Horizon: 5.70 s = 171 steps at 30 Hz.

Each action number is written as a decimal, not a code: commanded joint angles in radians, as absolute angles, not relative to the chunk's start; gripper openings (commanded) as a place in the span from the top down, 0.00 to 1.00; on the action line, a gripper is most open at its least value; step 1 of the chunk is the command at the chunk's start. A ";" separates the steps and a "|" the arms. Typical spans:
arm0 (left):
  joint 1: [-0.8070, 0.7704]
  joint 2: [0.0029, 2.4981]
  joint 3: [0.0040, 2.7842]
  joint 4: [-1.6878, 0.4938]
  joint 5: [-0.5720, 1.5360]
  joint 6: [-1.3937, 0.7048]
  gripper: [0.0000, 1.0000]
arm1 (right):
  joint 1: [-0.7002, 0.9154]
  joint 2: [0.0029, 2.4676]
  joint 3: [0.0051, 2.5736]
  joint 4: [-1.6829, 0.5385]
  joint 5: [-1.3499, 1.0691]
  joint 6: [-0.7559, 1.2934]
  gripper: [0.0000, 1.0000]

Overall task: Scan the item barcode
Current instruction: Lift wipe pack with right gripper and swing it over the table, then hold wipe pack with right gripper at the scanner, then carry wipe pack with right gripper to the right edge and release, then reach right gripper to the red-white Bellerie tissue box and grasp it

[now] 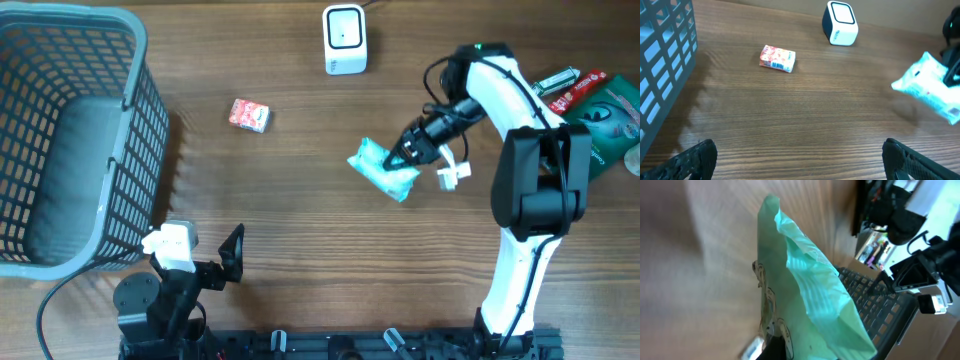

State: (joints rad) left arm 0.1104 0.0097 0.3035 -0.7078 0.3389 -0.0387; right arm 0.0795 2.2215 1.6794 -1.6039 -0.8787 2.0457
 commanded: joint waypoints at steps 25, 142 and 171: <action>0.115 0.007 0.299 -0.705 0.348 -0.023 0.00 | 0.178 2.234 1.683 -0.428 -1.090 1.286 0.96; 0.115 0.007 0.299 -0.705 0.348 -0.023 0.00 | 0.582 2.416 1.546 0.381 -0.426 0.550 0.12; 0.115 0.007 0.299 -0.705 0.348 -0.023 0.00 | 0.571 2.607 1.554 0.268 -0.542 0.606 0.95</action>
State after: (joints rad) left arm 0.1104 0.0097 0.3035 -0.7078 0.3393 -0.0387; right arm 0.5835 2.5057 1.6142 0.3450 -0.4702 0.6071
